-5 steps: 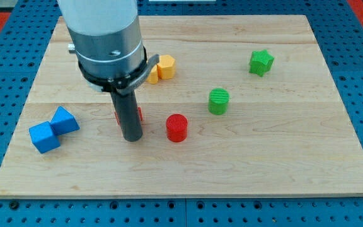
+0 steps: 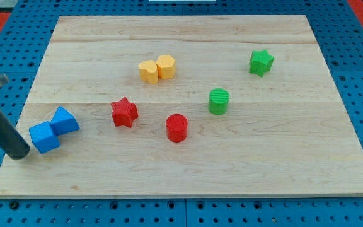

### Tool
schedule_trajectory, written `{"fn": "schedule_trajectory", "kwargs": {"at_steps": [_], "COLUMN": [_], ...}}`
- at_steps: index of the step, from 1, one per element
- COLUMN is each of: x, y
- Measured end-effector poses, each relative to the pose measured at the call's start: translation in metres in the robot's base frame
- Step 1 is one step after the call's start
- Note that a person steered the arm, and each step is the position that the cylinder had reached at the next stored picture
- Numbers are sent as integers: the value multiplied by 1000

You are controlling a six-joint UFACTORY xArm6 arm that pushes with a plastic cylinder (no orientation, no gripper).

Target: Adjust the blue cube vertically below the blue triangle

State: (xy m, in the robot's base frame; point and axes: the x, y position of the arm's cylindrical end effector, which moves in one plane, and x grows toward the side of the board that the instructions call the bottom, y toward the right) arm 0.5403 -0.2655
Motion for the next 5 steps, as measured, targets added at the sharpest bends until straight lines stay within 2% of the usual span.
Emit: {"fn": "schedule_trajectory", "kwargs": {"at_steps": [1,3,5], "x": [-11,11,6], "y": [14,41,86]}}
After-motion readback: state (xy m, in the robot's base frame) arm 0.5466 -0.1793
